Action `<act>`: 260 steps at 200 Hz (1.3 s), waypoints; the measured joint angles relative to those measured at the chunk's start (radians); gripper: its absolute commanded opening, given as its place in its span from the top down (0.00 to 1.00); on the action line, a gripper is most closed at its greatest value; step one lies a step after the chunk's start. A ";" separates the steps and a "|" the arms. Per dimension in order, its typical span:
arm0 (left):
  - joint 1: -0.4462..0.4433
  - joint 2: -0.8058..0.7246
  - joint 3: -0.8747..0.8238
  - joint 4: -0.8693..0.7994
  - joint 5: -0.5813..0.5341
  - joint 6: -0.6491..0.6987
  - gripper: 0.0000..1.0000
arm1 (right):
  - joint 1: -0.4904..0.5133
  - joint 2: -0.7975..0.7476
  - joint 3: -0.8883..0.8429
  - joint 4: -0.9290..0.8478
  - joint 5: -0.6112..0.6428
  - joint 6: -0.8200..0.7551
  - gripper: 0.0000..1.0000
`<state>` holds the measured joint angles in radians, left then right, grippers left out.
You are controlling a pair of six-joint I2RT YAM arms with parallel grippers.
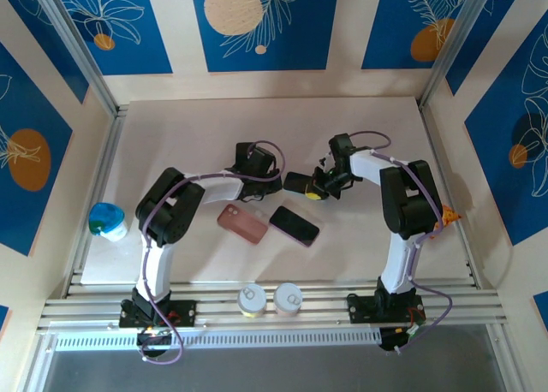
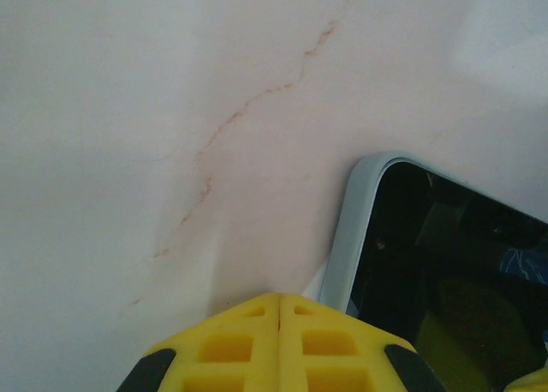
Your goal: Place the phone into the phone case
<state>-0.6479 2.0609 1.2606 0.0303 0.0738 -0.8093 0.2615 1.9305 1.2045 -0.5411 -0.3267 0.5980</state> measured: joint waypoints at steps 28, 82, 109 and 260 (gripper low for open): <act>0.018 -0.007 -0.002 -0.013 0.005 0.006 1.00 | 0.010 -0.026 -0.026 0.025 0.007 0.024 1.00; 0.021 -0.007 -0.002 -0.016 0.032 0.008 1.00 | -0.114 -0.210 -0.077 0.006 0.009 0.021 1.00; 0.021 -0.007 -0.002 -0.016 0.034 0.011 1.00 | -0.157 -0.219 -0.117 0.007 0.010 0.002 1.00; 0.007 -0.050 0.047 -0.052 0.034 0.066 1.00 | -0.117 -0.139 -0.157 -0.026 0.097 -0.033 1.00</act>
<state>-0.6411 2.0109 1.3079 -0.0216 0.1081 -0.7433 0.1444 1.7916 1.0477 -0.5667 -0.2298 0.5652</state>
